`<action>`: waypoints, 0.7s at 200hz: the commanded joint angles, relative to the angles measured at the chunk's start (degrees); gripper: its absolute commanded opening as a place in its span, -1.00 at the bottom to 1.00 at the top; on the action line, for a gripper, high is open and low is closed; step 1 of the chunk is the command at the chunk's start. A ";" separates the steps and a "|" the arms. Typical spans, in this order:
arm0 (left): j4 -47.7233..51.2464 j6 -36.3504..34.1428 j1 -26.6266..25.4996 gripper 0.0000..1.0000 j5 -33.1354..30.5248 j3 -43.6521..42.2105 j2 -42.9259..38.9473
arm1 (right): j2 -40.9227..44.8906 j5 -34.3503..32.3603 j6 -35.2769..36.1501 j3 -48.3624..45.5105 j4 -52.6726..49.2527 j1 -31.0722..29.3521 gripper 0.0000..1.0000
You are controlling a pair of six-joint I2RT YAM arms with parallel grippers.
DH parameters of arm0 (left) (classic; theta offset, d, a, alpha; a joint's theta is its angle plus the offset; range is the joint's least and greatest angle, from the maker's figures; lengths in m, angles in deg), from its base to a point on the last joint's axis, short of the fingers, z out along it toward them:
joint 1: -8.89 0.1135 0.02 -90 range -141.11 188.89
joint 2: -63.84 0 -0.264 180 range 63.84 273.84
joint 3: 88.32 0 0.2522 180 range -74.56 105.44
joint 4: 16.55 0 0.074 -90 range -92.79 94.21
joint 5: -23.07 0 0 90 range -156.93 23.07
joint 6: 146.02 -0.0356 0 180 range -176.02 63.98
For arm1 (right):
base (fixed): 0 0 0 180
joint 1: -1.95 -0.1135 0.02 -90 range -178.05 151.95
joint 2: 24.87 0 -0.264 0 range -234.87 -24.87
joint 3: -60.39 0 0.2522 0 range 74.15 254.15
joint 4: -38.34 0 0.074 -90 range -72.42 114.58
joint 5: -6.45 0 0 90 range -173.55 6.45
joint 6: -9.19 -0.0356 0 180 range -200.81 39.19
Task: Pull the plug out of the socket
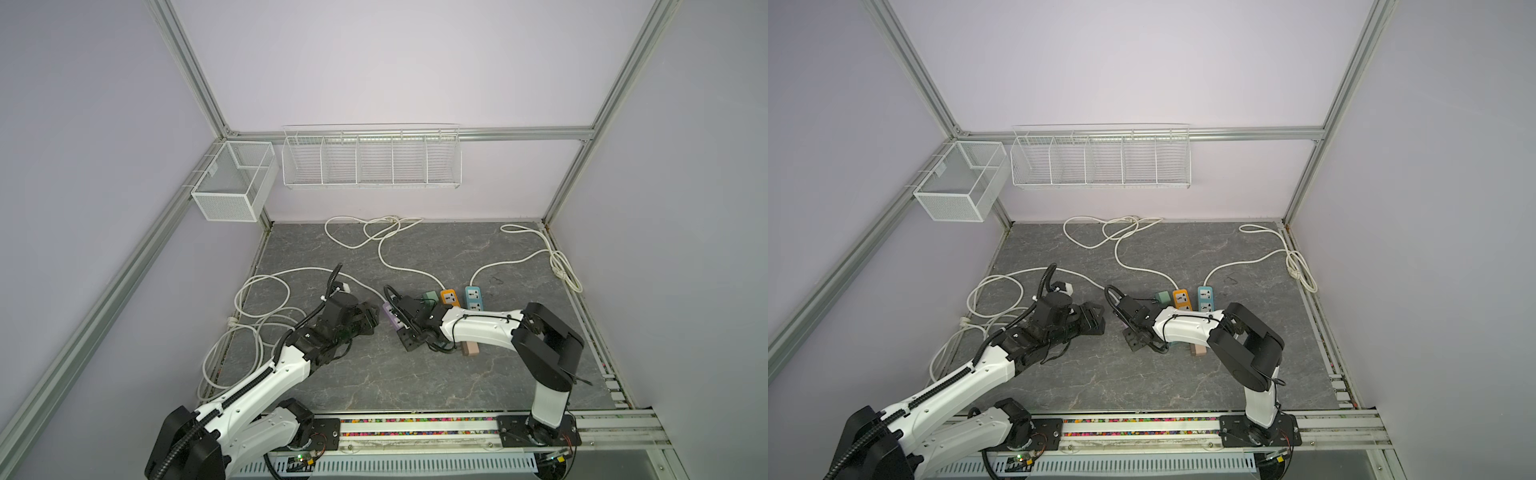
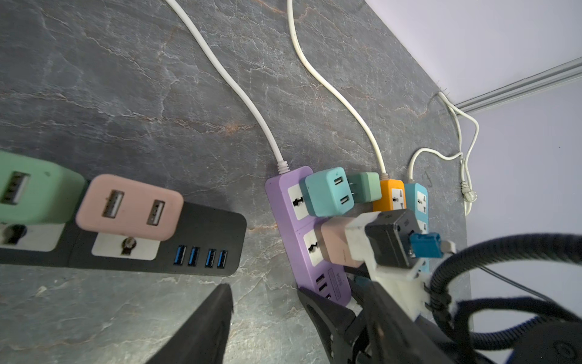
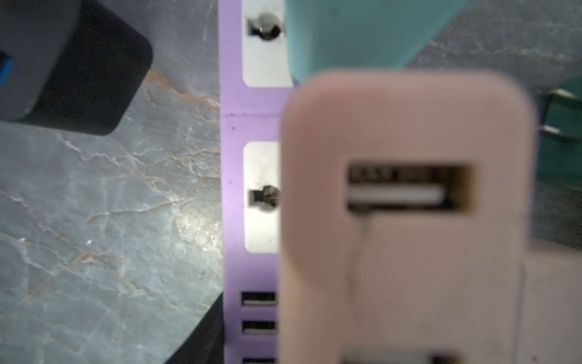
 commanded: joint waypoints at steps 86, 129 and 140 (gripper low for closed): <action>-4.13 0.98 0.25 0.37 2.39 -0.59 3.24 | 10.08 -0.06 -0.99 -0.02 -5.05 -0.27 0.45; -8.18 1.53 0.30 0.35 3.83 -0.20 8.46 | 10.18 0.91 -0.10 2.10 -6.17 0.43 0.49; -9.07 1.51 0.30 0.35 4.20 0.10 10.06 | 9.68 0.96 -0.05 2.73 -6.16 0.83 0.48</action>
